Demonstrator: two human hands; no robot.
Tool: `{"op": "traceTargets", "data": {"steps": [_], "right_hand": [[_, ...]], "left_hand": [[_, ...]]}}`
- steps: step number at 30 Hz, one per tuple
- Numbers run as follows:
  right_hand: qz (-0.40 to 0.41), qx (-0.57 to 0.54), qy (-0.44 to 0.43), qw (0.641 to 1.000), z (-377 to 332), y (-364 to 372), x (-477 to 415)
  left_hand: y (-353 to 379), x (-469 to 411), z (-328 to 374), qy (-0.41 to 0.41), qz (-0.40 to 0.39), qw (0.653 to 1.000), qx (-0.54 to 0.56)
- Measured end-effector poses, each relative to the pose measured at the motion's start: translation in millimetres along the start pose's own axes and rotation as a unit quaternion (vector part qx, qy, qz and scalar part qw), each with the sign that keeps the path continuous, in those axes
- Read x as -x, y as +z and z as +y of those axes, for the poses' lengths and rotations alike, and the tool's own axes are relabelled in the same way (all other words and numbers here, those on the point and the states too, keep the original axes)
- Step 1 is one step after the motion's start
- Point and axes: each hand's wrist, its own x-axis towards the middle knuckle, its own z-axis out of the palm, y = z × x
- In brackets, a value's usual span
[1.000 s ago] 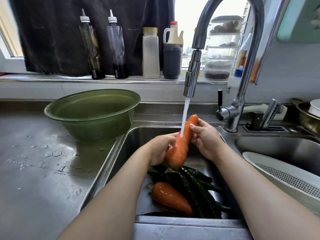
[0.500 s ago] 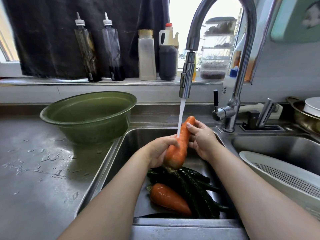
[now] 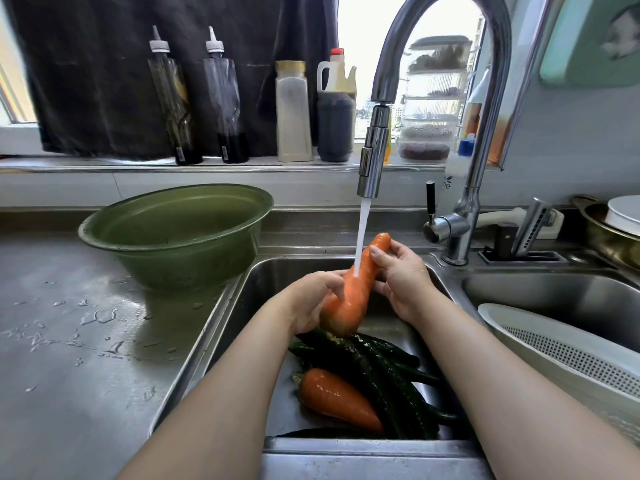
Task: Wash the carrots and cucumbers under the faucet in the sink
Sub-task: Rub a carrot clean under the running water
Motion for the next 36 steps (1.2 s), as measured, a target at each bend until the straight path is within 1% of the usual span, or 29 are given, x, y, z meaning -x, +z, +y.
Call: {"op": "traceTargets", "data": {"steps": [3, 6, 11, 15, 17, 19, 21, 23, 25, 27, 29, 31, 32, 33, 35, 36], "right_hand": [[0.013, 0.021, -0.008, 1.000, 1.5, 1.1, 1.3], [0.002, 0.099, -0.001, 0.995, 4.5, 3.4, 6.4], [-0.113, 0.198, 0.096, 0.969, 13.8, 15.5, 24.9], [-0.131, 0.168, 0.111, 0.971, 13.3, 18.6, 26.7], [-0.122, 0.151, 0.114, 0.974, 8.6, 14.3, 25.8], [-0.123, 0.158, 0.111, 0.974, 7.6, 6.2, 23.3], [-0.144, 0.233, 0.095, 0.957, 7.2, -1.0, 24.1], [-0.174, 0.307, 0.074, 0.933, 9.3, -3.9, 24.8], [-0.195, 0.321, 0.057, 0.925, 8.6, -3.2, 26.7], [-0.194, 0.339, 0.046, 0.919, 6.2, -5.0, 26.4], [-0.200, 0.356, 0.051, 0.911, 2.4, -8.7, 26.5], [-0.220, 0.346, 0.062, 0.910, -0.5, -12.6, 28.1], [-0.226, 0.342, 0.065, 0.910, -2.1, -13.9, 28.3], [-0.232, 0.343, 0.062, 0.908, -4.2, -14.5, 29.1], [-0.244, 0.350, 0.048, 0.903, -7.7, -14.4, 29.2], [-0.253, 0.347, 0.034, 0.903, -7.8, -13.2, 29.3]], "left_hand": [[-6.7, -1.4, 0.3, -0.004, -0.010, 1.000, 0.000], [-8.4, -2.7, -0.5, -0.032, 0.018, 0.999, 0.000], [-4.7, -3.5, -5.1, -0.024, 0.076, 0.997, 0.004], [-8.9, -5.7, -5.5, 0.006, 0.066, 0.998, 0.014], [-6.0, -2.7, -3.2, 0.008, 0.068, 0.997, -0.043], [-5.0, -0.6, -1.3, 0.023, 0.102, 0.982, -0.156], [-6.9, -1.6, -3.5, 0.052, 0.155, 0.959, -0.230], [-7.0, -3.9, -5.6, 0.070, 0.186, 0.949, -0.245], [-0.3, -1.3, -4.4, 0.065, 0.168, 0.958, -0.224], [5.4, 0.6, -2.8, 0.082, 0.140, 0.968, -0.189], [7.4, -0.5, -1.0, 0.100, 0.124, 0.974, -0.162], [11.3, 1.6, 0.0, 0.108, 0.098, 0.981, -0.129], [11.8, 2.1, -0.8, 0.117, 0.089, 0.981, -0.125], [11.5, 2.2, -1.2, 0.130, 0.093, 0.977, -0.145], [11.0, 1.7, -2.8, 0.167, 0.117, 0.960, -0.191], [11.5, 1.3, -3.2, 0.182, 0.119, 0.958, -0.188]]}}
